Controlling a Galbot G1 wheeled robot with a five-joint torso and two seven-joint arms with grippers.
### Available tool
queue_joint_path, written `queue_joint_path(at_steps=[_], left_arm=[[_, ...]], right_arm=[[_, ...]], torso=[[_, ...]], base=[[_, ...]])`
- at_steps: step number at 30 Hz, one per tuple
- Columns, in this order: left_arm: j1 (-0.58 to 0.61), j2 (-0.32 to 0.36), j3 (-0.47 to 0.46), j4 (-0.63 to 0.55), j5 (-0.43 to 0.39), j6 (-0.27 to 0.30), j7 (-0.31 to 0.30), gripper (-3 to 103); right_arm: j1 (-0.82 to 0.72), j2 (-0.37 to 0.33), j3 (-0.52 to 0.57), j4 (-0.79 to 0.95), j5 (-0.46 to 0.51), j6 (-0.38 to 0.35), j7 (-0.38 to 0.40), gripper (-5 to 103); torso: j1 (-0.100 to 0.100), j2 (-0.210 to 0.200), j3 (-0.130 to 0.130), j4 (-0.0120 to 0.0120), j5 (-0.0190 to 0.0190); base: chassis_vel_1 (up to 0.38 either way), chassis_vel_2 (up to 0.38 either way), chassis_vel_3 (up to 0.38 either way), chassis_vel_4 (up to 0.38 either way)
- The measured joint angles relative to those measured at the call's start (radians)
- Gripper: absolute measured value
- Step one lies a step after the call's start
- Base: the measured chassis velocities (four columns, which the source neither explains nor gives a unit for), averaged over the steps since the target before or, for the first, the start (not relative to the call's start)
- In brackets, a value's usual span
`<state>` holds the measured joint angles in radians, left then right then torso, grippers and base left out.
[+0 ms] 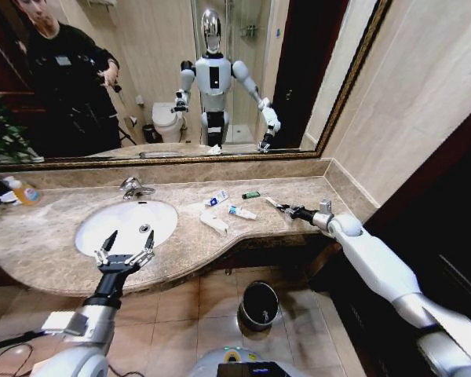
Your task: Pick up the trash from the sink and place it in the trash bin.
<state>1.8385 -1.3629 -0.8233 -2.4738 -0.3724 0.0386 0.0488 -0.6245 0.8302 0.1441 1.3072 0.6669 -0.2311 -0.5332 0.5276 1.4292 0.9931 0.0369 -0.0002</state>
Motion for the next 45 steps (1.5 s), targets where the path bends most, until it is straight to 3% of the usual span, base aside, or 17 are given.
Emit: queue_joint_path(at_steps=[7, 9, 12, 19, 22, 33, 35, 36, 38, 45], left_arm=[[0.0, 0.0, 0.0, 0.0, 0.0, 0.0, 0.0, 100], [0.0, 0.0, 0.0, 0.0, 0.0, 0.0, 0.0, 100], [0.0, 0.0, 0.0, 0.0, 0.0, 0.0, 0.0, 100], [0.0, 0.0, 0.0, 0.0, 0.0, 0.0, 0.0, 100], [0.0, 0.0, 0.0, 0.0, 0.0, 0.0, 0.001, 100], [0.0, 0.0, 0.0, 0.0, 0.0, 0.0, 0.0, 100], [0.0, 0.0, 0.0, 0.0, 0.0, 0.0, 0.0, 100], [0.0, 0.0, 0.0, 0.0, 0.0, 0.0, 0.0, 100], [0.0, 0.0, 0.0, 0.0, 0.0, 0.0, 0.0, 100], [0.0, 0.0, 0.0, 0.0, 0.0, 0.0, 0.0, 100]], right_arm=[[-0.166, -0.031, 0.163, 0.195, 0.059, 0.013, 0.118, 16], [-0.294, -0.029, 0.262, 0.301, 0.076, 0.033, 0.193, 16], [-0.376, -0.021, 0.308, 0.385, 0.079, 0.054, 0.241, 16], [-0.62, 0.047, 0.434, 0.612, 0.073, 0.07, 0.283, 16], [-0.783, 0.114, 0.485, 0.697, 0.024, 0.096, 0.262, 16], [-0.922, 0.243, 0.472, 0.66, -0.092, 0.206, 0.147, 16], [-0.936, 0.27, 0.469, 0.589, -0.117, 0.252, 0.034, 16], [-0.936, 0.27, 0.469, 0.589, -0.117, 0.252, 0.034, 16], [-0.936, 0.298, 0.459, 0.514, -0.157, 0.283, -0.036, 16], [-0.895, 0.37, 0.416, 0.364, -0.235, 0.316, -0.023, 16]], torso=[[0.0, 0.0, 0.0, 0.0002, 0.0001], [0.0, 0.0, 0.0, -0.0002, 0.0003], [0.0, 0.0, 0.0, -0.0007, 0.0002], [0.0, 0.0, 0.0, 0.0002, -0.0006], [0.0, 0.0, 0.0, -0.0005, -0.0002], [0.0, 0.0, 0.0, 0.0, 0.0001], [0.0, 0.0, 0.0, -0.0001, 0.0], [0.0, 0.0, 0.0, -0.0001, 0.0], [0.0, 0.0, 0.0, -0.0001, 0.0002], [0.0, 0.0, 0.0, 0.0, 0.0002]], base=[[0.0, 0.0, 0.0, 0.0], [0.0, 0.0, 0.0, 0.0], [0.0, 0.0, 0.0, 0.0], [0.0, 0.0, 0.0, 0.0], [0.0, 0.0, 0.0, 0.0], [0.0, 0.0, 0.0, 0.0], [0.0, 0.0, 0.0, 0.0], [0.0, 0.0, 0.0, 0.0], [0.0, 0.0, 0.0, 0.0], [0.0, 0.0, 0.0, 0.0]])
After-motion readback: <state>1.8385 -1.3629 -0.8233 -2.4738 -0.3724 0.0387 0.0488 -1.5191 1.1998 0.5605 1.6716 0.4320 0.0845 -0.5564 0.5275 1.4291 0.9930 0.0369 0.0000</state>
